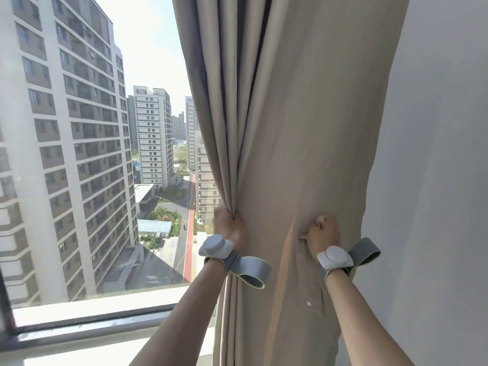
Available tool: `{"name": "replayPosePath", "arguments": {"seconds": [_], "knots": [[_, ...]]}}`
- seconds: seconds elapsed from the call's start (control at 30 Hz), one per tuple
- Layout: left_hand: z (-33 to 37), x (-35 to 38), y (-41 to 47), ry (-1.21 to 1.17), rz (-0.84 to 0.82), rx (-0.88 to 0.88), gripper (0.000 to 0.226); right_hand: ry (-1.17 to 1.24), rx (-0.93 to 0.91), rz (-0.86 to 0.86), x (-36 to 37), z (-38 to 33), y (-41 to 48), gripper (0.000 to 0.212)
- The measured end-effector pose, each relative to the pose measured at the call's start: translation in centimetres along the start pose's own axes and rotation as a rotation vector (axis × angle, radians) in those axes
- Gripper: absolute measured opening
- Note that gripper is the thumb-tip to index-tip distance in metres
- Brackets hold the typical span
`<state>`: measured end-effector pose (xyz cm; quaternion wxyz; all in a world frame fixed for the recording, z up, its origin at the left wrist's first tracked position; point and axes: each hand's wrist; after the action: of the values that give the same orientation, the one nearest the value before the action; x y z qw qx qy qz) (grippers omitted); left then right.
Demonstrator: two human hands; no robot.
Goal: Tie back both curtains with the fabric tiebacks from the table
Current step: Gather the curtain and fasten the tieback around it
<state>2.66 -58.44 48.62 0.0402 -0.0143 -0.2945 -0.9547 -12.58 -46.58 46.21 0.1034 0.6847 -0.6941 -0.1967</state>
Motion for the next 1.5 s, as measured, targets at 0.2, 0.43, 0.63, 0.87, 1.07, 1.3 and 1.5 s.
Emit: {"name": "replayPosePath", "arguments": {"seconds": [0.2,0.43,0.63,0.87,1.07,1.3,1.5], "knots": [[0.7,0.1,-0.5,-0.054,-0.060,0.036,0.030,0.110,-0.009,-0.102,0.7,-0.3,-1.4,0.025],[1.3,0.4,-0.8,-0.082,-0.068,0.005,0.028,0.175,-0.127,-0.102,1.2,-1.3,-3.6,0.030],[1.3,0.6,-1.1,-0.058,-0.095,-0.001,0.026,0.189,-0.152,-0.119,1.2,-1.7,-4.3,0.027],[1.9,0.4,-1.8,0.055,-0.125,-0.002,0.043,0.224,-0.188,-0.014,1.0,-1.7,-3.9,0.022],[2.0,-0.3,-1.7,0.026,-0.176,-0.012,0.049,0.252,-0.115,-0.010,0.2,-3.7,-2.5,0.047],[2.4,-1.1,-1.8,-0.031,-0.221,-0.013,0.049,0.177,-0.231,-0.069,-0.8,-7.2,-1.1,0.049],[2.7,-1.5,-1.8,-0.022,-0.188,-0.021,0.036,-0.040,-0.281,0.003,-1.9,-8.9,-1.3,0.053]]}}
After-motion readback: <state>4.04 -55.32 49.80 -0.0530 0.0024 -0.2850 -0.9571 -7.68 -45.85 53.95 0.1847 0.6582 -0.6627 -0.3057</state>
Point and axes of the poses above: each hand's wrist, its own y-axis towards the middle knuckle, its own x-axis out of the palm, z = x × y, and after that the axes turned 13 degrees about z, right-handed
